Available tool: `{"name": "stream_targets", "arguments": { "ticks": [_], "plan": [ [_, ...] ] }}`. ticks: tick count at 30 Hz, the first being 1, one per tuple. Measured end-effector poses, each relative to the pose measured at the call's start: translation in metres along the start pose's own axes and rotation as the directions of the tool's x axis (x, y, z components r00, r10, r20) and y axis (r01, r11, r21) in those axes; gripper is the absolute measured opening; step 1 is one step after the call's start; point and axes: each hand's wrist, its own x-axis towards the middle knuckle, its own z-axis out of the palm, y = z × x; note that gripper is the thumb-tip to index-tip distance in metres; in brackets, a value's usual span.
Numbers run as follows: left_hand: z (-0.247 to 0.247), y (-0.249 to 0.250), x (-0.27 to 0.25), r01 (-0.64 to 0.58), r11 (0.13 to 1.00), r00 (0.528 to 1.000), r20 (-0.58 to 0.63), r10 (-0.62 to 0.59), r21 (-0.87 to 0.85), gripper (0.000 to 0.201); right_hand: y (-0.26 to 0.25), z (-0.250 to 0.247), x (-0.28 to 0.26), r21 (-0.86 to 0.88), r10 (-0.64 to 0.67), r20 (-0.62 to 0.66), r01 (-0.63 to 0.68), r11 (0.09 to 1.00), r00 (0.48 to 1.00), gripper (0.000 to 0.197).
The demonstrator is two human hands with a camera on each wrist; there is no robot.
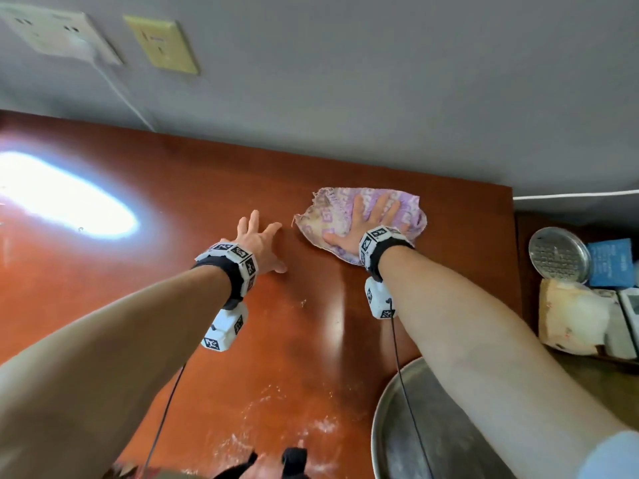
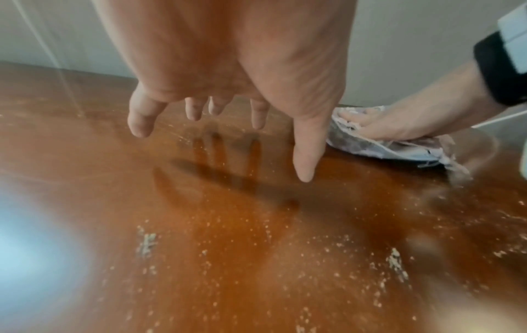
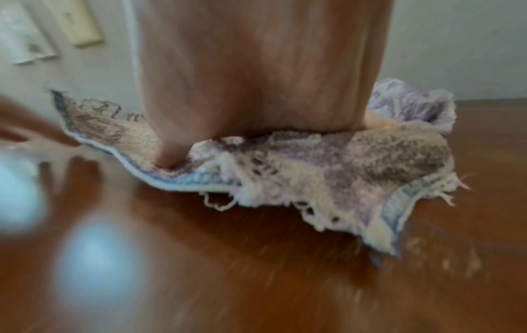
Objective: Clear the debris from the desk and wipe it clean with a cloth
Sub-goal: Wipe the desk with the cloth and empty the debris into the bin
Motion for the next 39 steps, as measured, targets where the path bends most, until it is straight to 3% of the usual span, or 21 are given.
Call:
{"name": "stream_targets", "arguments": {
  "ticks": [5,9,13,18,24,30,39],
  "plan": [
    [-0.007,0.015,-0.001,-0.047,0.999,0.999,0.004,0.047,0.01,0.1,0.024,0.03,-0.02,-0.084,-0.105,0.05,0.109,0.99,0.993,0.118],
    [-0.006,0.038,0.001,-0.087,0.996,0.995,0.04,0.088,-0.006,0.098,0.089,0.019,-0.019,-0.025,0.093,0.016,-0.093,0.995,0.996,0.124],
    [0.003,0.048,0.007,-0.083,0.997,0.995,0.058,0.082,0.004,0.097,0.156,-0.005,0.005,0.112,0.3,-0.014,-0.297,0.948,0.954,0.126],
    [0.013,0.049,0.015,-0.08,0.997,0.996,0.033,0.079,0.013,0.105,0.178,-0.024,0.037,0.199,0.328,-0.01,-0.32,0.926,0.944,0.137],
    [0.011,0.044,0.019,-0.096,0.995,0.995,0.006,0.095,0.009,0.106,0.142,-0.044,0.047,0.174,0.28,0.026,-0.28,0.944,0.96,0.122],
    [0.017,0.004,0.006,-0.116,0.992,0.993,-0.041,0.114,-0.056,0.104,0.048,-0.041,0.039,0.068,0.132,0.004,-0.132,0.989,0.991,0.118],
    [0.032,-0.095,-0.045,-0.042,0.997,0.998,-0.047,0.039,-0.064,0.103,-0.054,0.04,-0.042,-0.045,0.006,0.001,-0.006,0.999,1.0,0.115]
  ]
}}
